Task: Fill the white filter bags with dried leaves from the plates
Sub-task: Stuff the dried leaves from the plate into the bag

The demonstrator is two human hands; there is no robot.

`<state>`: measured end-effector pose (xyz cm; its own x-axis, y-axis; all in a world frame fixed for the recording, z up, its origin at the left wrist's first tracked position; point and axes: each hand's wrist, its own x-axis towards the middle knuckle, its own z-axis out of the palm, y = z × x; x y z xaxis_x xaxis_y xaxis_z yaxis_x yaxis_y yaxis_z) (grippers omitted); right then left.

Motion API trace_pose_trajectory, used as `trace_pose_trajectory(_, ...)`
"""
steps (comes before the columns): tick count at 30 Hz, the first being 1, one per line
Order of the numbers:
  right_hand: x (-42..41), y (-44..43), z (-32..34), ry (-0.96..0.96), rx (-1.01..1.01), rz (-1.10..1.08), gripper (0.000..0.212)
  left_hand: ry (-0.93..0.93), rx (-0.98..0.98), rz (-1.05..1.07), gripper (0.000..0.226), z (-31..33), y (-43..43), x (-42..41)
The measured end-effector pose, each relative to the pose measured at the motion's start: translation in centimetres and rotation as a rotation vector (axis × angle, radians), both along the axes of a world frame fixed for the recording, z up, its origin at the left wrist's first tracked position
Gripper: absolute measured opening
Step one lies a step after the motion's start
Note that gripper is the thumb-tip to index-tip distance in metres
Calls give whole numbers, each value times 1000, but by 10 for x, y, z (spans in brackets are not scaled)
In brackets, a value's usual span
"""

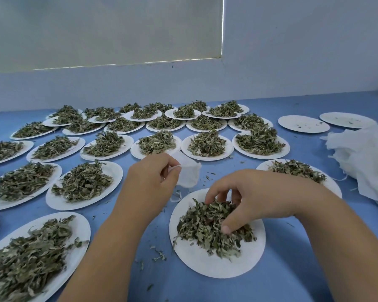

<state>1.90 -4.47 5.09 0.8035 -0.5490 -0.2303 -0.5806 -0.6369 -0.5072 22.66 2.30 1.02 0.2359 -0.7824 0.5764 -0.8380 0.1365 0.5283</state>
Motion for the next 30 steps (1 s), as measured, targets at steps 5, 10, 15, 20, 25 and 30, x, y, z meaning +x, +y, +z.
trace_pose_trajectory(5, 2, 0, -2, -55, -53, -6, 28, -1, -4, -13, 11, -1, 0, 2)
trace_pose_trajectory(10, 4, -1, -3, -110, -53, 0, 15, 28, 23, -18, 10, -3, -1, 1)
trace_pose_trajectory(15, 1, -3, -2, -81, -29, -2, 33, 98, 25, -51, 16, -4, -1, 1)
trace_pose_trajectory(20, 4, -1, -4, -11, -62, 15, 40, 97, 45, -62, 15, -4, -2, 0)
trace_pose_trajectory(25, 6, 1, -5, -52, -117, -6, 24, 73, 21, -43, 15, -3, -1, -1)
trace_pose_trajectory(30, 1, -2, 0, -138, -92, -11, 14, 73, -26, -27, 13, -2, 0, -2)
